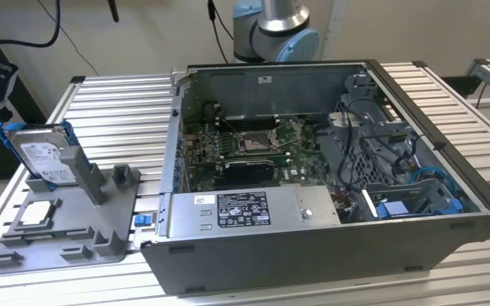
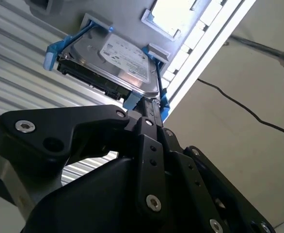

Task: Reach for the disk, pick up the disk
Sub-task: 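Pick up the disk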

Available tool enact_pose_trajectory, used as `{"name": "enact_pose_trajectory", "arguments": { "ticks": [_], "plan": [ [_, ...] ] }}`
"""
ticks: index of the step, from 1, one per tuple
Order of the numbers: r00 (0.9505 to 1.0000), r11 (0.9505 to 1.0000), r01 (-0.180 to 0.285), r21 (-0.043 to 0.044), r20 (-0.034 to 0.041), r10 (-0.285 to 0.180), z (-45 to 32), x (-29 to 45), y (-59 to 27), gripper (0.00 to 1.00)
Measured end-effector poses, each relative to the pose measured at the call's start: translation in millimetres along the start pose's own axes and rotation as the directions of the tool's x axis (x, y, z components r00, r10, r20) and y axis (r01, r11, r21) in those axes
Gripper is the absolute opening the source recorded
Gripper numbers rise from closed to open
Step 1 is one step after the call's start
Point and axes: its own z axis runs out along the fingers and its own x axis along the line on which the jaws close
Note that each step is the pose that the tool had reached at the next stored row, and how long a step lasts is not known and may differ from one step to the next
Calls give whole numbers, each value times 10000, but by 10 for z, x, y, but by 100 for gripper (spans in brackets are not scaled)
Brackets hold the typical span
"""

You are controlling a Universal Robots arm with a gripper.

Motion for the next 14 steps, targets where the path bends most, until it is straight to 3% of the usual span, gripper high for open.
{"name": "enact_pose_trajectory", "arguments": {
  "ticks": [8, 14],
  "plan": [
    [9980, 9980, -625, -2, 24, 625, 0, 0, 0, 0],
    [9911, 9911, -1329, -4, 50, 1329, 0, 0, 0, 0]
  ]
}}
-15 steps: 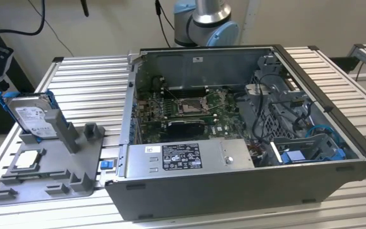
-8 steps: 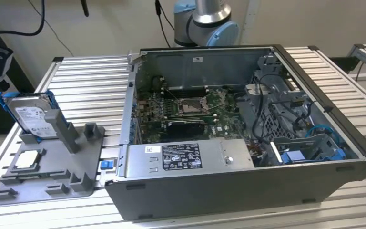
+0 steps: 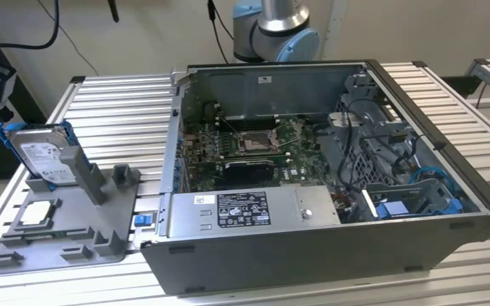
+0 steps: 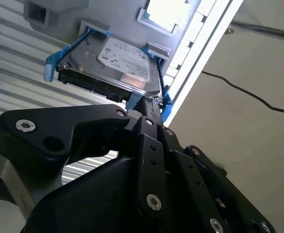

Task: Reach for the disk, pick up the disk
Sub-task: 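Pick up the disk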

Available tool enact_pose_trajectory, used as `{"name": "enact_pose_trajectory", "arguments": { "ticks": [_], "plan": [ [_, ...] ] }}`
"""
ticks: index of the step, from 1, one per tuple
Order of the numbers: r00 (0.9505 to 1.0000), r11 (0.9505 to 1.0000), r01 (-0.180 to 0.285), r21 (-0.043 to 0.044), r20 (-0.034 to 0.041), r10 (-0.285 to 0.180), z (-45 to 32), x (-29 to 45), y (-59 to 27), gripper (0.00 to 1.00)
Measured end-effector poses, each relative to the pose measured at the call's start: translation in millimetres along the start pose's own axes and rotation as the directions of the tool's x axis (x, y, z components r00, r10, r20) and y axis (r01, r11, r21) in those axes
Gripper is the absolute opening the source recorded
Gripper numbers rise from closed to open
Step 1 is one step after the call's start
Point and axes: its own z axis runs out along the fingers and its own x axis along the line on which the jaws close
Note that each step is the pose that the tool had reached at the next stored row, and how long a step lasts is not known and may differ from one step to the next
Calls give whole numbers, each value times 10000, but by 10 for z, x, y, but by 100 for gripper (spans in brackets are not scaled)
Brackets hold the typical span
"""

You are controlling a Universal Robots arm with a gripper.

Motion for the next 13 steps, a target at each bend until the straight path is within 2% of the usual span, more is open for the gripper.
{"name": "enact_pose_trajectory", "arguments": {
  "ticks": [5, 13],
  "plan": [
    [9985, 9985, -544, -1, 21, 544, 0, 0, 0, 0],
    [9925, 9925, -1219, -4, 47, 1219, 0, 0, 0, 0]
  ]
}}
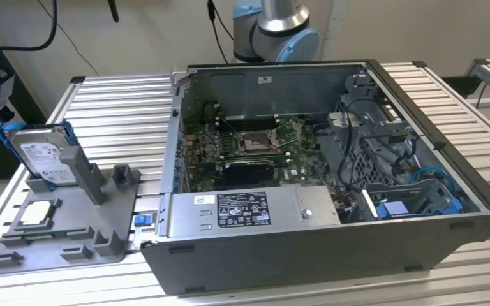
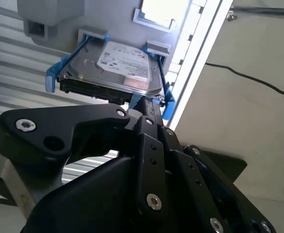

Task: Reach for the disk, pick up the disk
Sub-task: 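Pick up the disk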

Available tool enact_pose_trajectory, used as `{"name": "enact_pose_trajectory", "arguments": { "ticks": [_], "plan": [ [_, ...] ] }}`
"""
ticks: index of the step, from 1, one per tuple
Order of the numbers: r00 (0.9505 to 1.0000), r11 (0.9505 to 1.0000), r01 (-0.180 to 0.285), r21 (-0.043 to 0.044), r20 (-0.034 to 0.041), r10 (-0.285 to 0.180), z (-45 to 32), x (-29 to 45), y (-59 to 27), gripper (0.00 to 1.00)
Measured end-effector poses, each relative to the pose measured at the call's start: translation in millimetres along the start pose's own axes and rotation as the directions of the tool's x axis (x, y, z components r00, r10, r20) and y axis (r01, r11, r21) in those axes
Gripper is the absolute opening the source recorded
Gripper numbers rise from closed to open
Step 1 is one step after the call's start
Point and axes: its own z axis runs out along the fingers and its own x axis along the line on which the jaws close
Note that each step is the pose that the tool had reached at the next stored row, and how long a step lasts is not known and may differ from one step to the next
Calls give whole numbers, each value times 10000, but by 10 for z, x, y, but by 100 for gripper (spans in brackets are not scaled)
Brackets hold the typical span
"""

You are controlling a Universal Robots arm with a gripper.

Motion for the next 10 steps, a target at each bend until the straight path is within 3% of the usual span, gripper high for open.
{"name": "enact_pose_trajectory", "arguments": {
  "ticks": [10],
  "plan": [
    [9977, 9977, -678, -2, 25, 678, 0, 0, 0, 0]
  ]
}}
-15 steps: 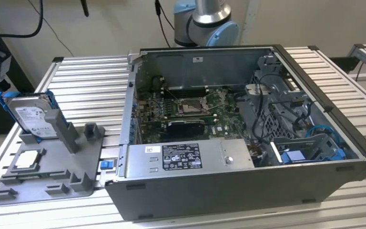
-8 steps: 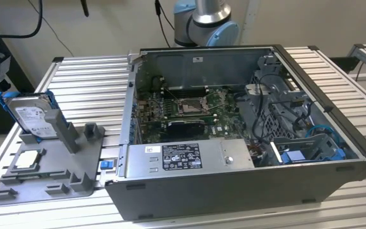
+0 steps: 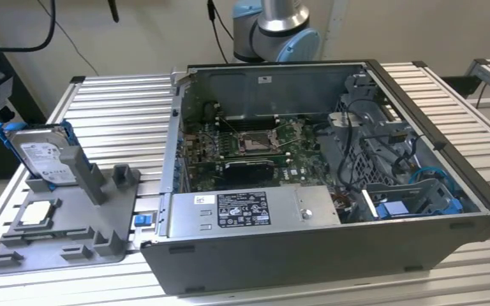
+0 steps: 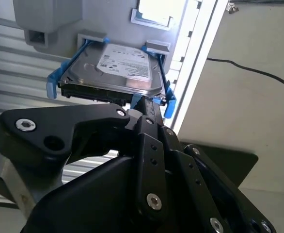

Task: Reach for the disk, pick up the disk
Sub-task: 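Pick up the disk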

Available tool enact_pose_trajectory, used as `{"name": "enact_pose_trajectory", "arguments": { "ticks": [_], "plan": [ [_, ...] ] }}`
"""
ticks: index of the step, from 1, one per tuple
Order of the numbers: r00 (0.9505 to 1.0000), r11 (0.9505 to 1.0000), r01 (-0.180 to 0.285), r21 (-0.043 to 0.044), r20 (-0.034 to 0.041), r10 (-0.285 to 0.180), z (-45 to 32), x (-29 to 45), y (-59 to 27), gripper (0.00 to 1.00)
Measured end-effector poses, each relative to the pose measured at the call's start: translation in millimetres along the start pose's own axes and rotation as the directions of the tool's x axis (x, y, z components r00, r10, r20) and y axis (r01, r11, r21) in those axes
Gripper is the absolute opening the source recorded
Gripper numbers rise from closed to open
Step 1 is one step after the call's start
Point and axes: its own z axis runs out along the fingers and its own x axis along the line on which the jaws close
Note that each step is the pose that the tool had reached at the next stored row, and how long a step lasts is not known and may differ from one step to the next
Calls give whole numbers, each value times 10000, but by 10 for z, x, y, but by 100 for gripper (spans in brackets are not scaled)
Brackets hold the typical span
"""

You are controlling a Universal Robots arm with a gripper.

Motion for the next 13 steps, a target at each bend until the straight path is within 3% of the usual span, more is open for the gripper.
{"name": "enact_pose_trajectory", "arguments": {
  "ticks": [13],
  "plan": [
    [9954, 9954, -953, -3, 37, 953, 0, 0, 0, 0]
  ]
}}
